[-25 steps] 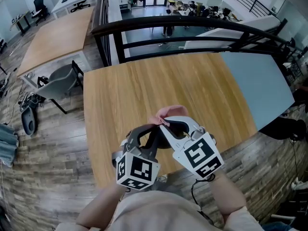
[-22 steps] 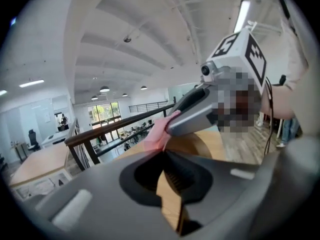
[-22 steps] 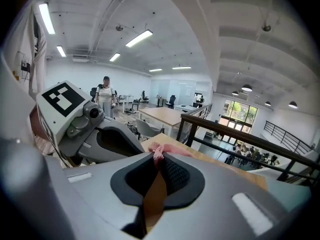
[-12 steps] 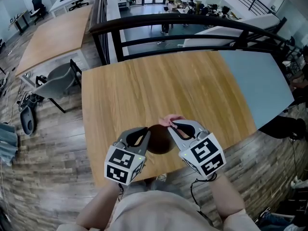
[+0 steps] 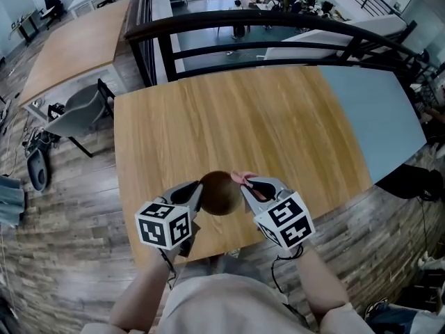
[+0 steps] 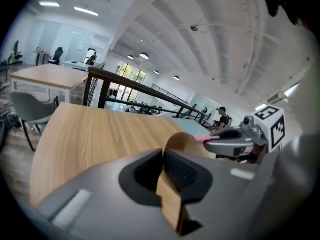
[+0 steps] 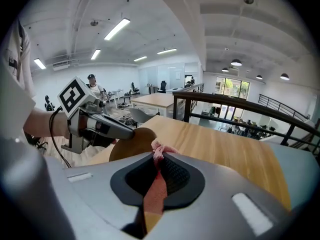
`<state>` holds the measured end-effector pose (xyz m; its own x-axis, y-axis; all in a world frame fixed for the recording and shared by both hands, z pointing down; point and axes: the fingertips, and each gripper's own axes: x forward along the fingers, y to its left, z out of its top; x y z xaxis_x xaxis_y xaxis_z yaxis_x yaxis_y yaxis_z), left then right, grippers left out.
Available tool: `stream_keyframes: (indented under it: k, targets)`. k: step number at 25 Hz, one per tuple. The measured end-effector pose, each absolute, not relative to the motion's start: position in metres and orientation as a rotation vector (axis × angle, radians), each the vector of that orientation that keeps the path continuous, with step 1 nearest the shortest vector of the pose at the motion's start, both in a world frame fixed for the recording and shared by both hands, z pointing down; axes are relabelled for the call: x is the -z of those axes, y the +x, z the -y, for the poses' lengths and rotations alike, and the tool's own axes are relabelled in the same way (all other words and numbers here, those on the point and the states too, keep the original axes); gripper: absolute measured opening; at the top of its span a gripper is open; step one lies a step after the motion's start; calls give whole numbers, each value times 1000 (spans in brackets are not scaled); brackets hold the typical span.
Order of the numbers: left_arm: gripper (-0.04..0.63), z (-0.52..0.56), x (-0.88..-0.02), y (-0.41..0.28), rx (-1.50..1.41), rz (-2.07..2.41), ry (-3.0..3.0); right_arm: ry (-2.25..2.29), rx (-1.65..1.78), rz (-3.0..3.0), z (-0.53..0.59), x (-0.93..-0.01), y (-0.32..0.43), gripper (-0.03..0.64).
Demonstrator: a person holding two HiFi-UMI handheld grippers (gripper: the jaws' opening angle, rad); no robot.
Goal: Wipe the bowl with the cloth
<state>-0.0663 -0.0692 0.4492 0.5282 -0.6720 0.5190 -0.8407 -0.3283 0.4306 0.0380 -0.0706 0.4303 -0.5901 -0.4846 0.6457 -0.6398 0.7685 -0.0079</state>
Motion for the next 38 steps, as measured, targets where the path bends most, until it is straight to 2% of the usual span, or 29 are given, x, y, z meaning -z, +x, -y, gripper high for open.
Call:
stream_keyframes:
  k: [25, 38]
  targets:
    - [14, 111, -633, -81, -336, 1158, 1720, 865, -603, 2107, 99, -603, 50, 21]
    - [14, 120, -690, -92, -341, 1145, 1646, 889, -620, 2043, 119, -643, 51, 21]
